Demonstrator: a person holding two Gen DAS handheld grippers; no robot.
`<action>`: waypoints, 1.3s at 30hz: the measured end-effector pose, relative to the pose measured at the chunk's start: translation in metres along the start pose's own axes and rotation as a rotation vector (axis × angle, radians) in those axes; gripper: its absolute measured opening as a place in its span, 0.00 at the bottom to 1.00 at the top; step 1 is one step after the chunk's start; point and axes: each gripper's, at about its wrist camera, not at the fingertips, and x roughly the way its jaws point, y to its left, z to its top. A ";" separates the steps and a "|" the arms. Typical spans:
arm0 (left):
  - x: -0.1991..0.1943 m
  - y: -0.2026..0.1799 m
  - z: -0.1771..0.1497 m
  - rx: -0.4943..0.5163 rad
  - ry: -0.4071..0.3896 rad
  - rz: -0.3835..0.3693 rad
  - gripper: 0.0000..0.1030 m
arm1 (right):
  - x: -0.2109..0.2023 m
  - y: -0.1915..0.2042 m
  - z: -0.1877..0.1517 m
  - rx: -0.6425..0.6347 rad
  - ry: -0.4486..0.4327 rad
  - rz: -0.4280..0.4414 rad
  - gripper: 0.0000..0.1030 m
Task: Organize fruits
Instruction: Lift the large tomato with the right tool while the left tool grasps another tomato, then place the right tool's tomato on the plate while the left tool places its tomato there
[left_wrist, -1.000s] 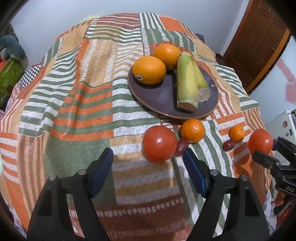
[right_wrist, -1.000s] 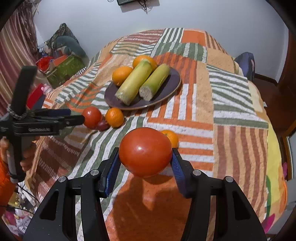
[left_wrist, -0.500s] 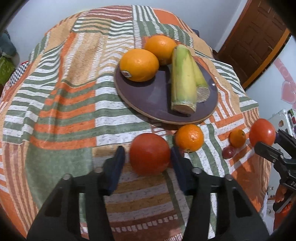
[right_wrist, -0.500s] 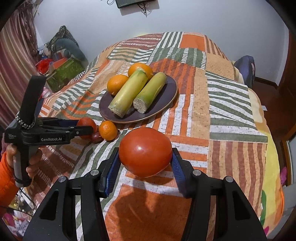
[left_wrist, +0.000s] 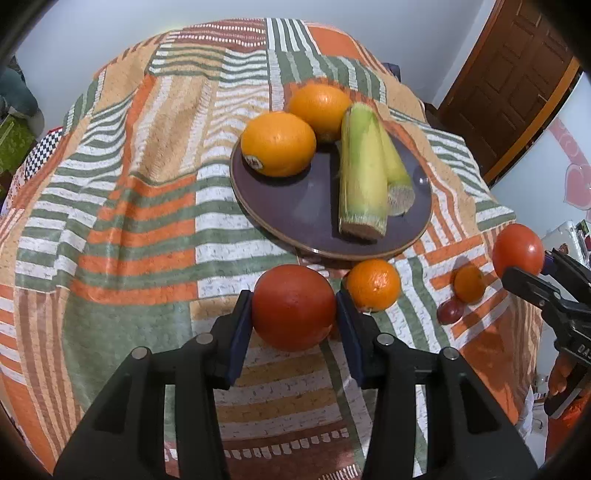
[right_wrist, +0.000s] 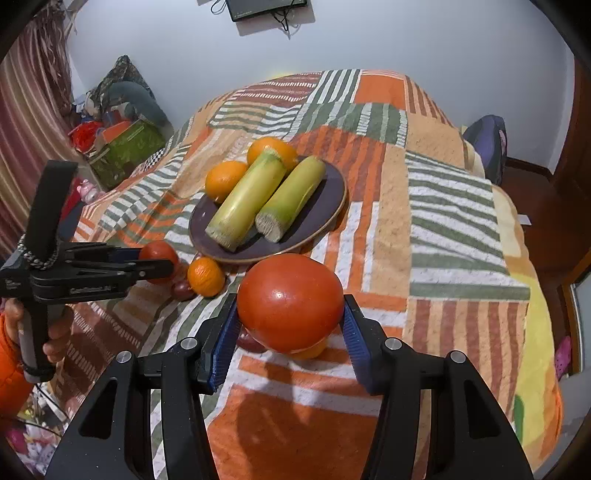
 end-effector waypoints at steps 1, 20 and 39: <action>-0.003 0.000 0.002 -0.001 -0.009 0.000 0.43 | 0.000 -0.001 0.001 -0.001 -0.003 -0.003 0.49; -0.015 -0.007 0.050 0.016 -0.107 0.010 0.43 | 0.024 -0.009 0.058 -0.069 -0.049 -0.035 0.49; 0.033 -0.002 0.065 0.010 -0.042 -0.004 0.43 | 0.081 -0.022 0.082 -0.077 0.021 -0.037 0.49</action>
